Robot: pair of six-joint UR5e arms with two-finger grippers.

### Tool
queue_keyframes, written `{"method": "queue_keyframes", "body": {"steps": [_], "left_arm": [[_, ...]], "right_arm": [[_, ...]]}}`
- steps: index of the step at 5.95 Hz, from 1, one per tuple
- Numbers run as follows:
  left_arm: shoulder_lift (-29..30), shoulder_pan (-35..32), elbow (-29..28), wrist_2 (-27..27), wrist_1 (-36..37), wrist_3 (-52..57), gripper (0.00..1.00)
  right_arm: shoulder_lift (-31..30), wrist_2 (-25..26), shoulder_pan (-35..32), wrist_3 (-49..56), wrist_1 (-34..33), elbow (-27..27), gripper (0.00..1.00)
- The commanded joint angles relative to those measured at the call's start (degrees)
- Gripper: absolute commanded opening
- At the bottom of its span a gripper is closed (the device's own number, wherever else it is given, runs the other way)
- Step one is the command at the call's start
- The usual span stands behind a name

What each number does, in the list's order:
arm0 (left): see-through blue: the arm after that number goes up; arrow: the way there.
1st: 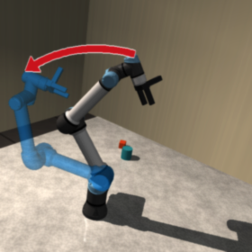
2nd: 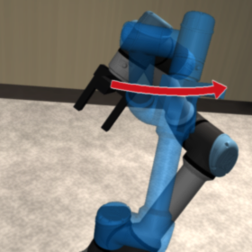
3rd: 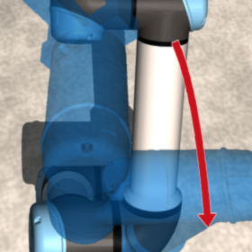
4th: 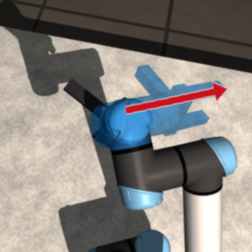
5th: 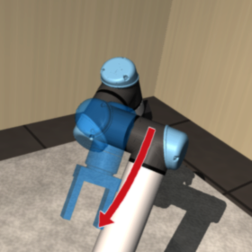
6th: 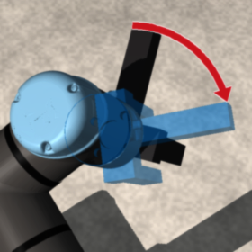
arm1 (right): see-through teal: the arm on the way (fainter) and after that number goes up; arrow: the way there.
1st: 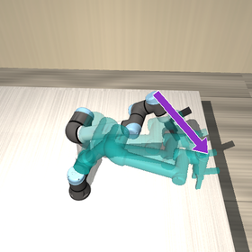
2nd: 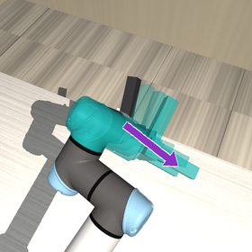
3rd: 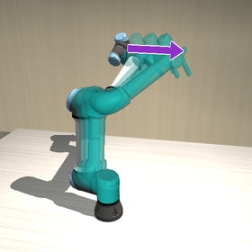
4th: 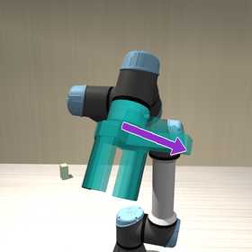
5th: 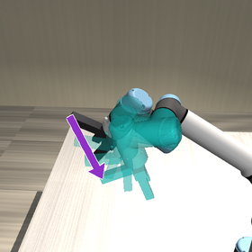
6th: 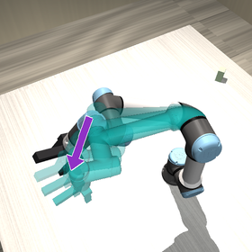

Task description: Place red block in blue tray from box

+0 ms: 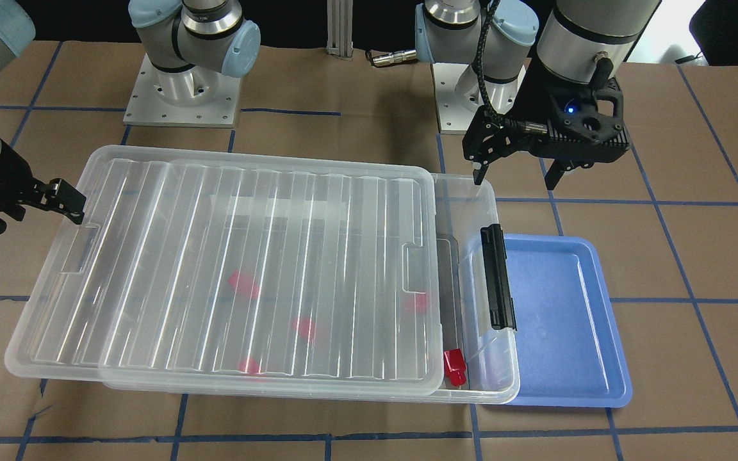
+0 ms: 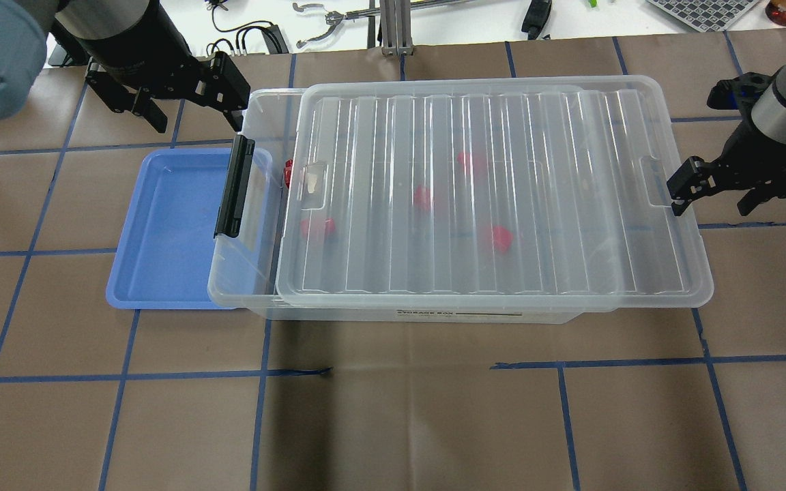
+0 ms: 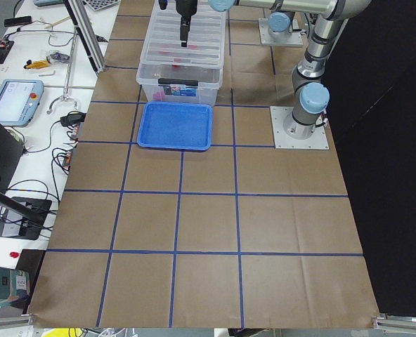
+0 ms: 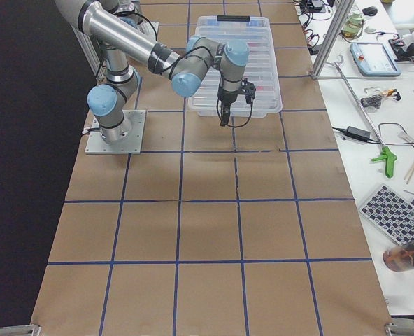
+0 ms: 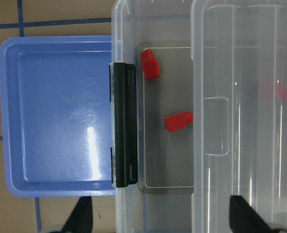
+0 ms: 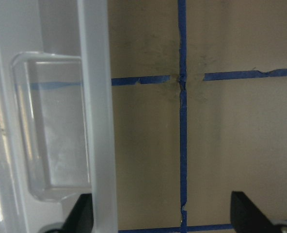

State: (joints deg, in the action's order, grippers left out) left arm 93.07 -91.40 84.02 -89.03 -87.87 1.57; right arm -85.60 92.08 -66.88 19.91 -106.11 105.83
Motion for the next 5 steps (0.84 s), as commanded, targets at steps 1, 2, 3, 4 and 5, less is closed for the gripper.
{"method": "queue_keyframes", "body": {"steps": [1, 2, 3, 4, 5], "left_arm": [[-0.3, 0.0, 0.3, 0.0, 0.0, -0.2, 0.98], [-0.3, 0.0, 0.4, 0.0, 0.0, 0.0, 0.98], [-0.1, 0.0, 0.3, 0.1, 0.0, -0.1, 0.98], [-0.3, -0.1, 0.4, 0.7, 0.0, 0.2, 0.98], [-0.3, -0.1, 0.3, 0.5, 0.0, 0.3, 0.98]], "right_arm": [[0.0, 1.9, 1.9, 2.1, -0.1, 0.0, 1.00], [0.1, 2.8, 2.2, 3.4, -2.3, 0.1, 1.00], [0.1, 3.3, 2.3, 4.0, -2.6, 0.0, 1.00], [0.1, 3.3, 4.3, 4.2, -2.7, 0.0, 1.00], [0.2, 4.1, 5.9, 4.4, -3.5, 0.0, 1.00]]}}
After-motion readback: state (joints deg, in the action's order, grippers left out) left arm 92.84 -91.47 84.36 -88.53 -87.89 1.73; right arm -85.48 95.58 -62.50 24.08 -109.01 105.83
